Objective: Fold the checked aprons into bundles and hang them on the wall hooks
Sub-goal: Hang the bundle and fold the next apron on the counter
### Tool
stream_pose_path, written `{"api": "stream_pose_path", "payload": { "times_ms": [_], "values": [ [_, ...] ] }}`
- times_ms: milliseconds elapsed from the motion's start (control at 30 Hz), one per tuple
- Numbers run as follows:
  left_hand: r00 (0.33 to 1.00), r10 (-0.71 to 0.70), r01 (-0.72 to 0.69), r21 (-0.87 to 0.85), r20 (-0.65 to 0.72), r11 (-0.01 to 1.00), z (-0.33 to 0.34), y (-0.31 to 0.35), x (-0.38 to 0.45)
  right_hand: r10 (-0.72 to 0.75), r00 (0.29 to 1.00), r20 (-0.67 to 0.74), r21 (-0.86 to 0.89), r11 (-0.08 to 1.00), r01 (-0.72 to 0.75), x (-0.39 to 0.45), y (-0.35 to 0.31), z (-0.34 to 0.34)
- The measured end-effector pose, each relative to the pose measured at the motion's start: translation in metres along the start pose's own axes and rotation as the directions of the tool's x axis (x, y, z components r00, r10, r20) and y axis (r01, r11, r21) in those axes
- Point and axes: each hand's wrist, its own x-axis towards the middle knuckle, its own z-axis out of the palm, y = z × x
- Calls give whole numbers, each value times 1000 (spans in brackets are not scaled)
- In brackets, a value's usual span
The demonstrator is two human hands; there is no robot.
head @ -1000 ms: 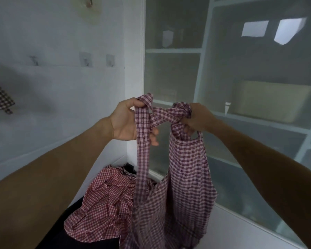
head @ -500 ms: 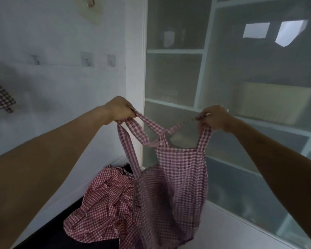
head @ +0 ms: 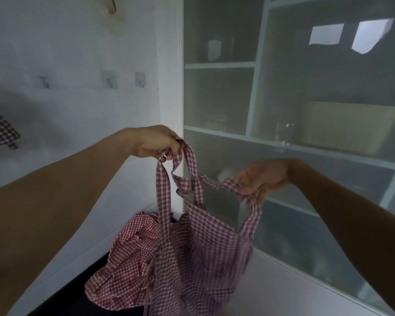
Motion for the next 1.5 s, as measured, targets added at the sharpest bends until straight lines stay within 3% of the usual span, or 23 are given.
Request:
{"api": "stream_pose_path", "payload": {
  "times_ms": [67,200,333,467,533,600,667,767,833,900,1000,1067,1133,1200,1300,1400,1500],
  "values": [
    [998,37,-25,240,-47,970,1,3,1,23,1000,-2,-80,997,-23,11,-7,16],
    [959,233,-106,553,-164,826,5,7,2,-9,999,-36,-57,998,7,29,-17,40],
    [890,370,-98,679,-268,728,-1,-4,6,-114,986,-122,40,992,120,44,-17,48],
    [856,389,-29,719,-341,694,-9,-21,2,-120,946,-301,8,992,128,40,-12,33],
    [844,374,39,740,-384,671,-14,-31,-1,-138,877,-460,32,985,172,33,-7,22],
    [835,344,108,740,-429,663,-18,-39,-4,-136,763,-632,121,955,270,28,-1,8],
    [883,207,144,661,-423,736,-18,-43,-7,-97,628,-772,183,913,365,22,3,-5],
    [981,-75,146,437,-177,887,-11,-38,-13,-71,460,-885,179,860,478,15,0,-17],
    [991,-127,130,161,-34,978,-5,-31,-16,-83,429,-900,179,825,536,9,-7,-19],
    [993,-120,120,100,-13,988,-3,-25,-18,-98,447,-889,205,789,580,4,-14,-18],
    [994,-101,106,322,-31,941,-7,-18,-22,-98,524,-846,321,692,647,-8,-21,-18],
    [994,-111,107,233,3,967,-10,-17,-22,-84,560,-824,362,683,635,-15,-23,-20],
    [993,-107,105,53,43,993,-11,-17,-22,-59,581,-812,364,727,582,-17,-21,-22],
    [997,-73,72,78,20,994,-11,-14,-24,-45,618,-785,349,792,501,-19,-17,-24],
    [992,53,-26,233,-113,972,-4,-14,-20,-68,813,-579,210,950,229,-26,-13,-18],
    [875,331,-199,361,-354,911,5,-12,-11,53,967,-248,-1,998,-55,-23,-17,-4],
    [681,539,-241,544,-495,804,19,-1,-4,95,994,-49,-44,994,-97,-7,-26,18]
  ]
}}
